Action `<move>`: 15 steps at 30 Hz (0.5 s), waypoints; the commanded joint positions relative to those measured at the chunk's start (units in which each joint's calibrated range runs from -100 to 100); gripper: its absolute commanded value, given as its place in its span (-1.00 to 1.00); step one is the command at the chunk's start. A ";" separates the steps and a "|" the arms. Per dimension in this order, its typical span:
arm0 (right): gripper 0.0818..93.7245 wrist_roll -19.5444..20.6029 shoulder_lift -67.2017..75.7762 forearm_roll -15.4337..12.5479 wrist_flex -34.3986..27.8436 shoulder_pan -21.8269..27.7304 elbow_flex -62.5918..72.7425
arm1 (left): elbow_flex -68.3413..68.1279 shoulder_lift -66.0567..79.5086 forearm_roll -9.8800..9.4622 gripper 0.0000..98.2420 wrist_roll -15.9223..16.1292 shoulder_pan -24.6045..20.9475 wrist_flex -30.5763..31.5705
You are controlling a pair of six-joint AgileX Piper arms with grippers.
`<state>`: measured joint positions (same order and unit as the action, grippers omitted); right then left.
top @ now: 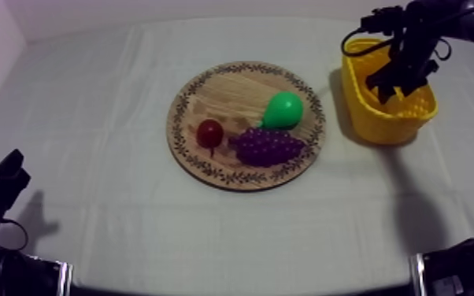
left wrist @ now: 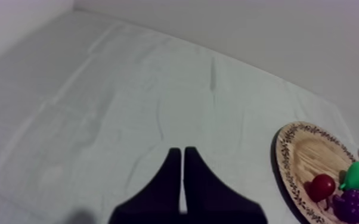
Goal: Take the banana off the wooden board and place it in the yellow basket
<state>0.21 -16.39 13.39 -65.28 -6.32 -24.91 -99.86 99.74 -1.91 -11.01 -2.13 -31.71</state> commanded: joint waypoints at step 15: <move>-0.74 0.28 1.29 -1.28 0.28 0.28 1.91 | -0.03 0.01 0.03 -1.00 0.00 0.00 0.02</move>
<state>0.19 -15.29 12.03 -65.24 -6.14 -23.16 -99.86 99.74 -1.91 -11.01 -2.13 -31.67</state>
